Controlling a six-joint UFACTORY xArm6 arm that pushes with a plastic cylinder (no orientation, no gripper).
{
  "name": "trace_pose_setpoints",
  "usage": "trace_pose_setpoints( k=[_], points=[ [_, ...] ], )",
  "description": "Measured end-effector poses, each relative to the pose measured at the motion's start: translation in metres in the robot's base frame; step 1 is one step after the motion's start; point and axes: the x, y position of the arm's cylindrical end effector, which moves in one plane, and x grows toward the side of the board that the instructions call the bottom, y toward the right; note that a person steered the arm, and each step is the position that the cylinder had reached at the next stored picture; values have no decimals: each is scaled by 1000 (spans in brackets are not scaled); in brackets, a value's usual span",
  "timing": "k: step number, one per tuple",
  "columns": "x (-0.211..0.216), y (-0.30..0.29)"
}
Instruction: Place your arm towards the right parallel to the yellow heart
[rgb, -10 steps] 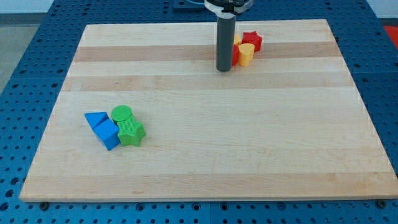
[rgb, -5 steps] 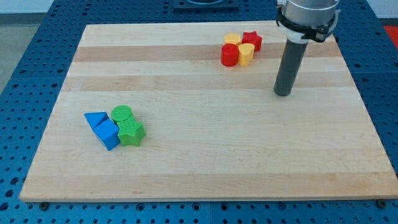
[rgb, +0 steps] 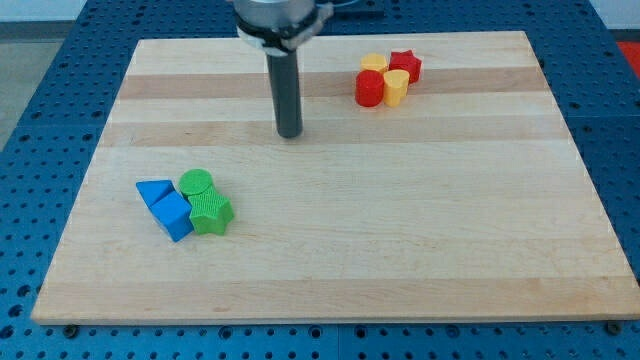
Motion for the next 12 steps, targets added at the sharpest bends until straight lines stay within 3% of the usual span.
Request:
trace_pose_setpoints(
  k=[2,3,5,7,9,12],
  points=[
    [-120,-5],
    [-170,44],
    [-173,117],
    [-173,271],
    [-83,277],
    [-39,308]
  ],
)
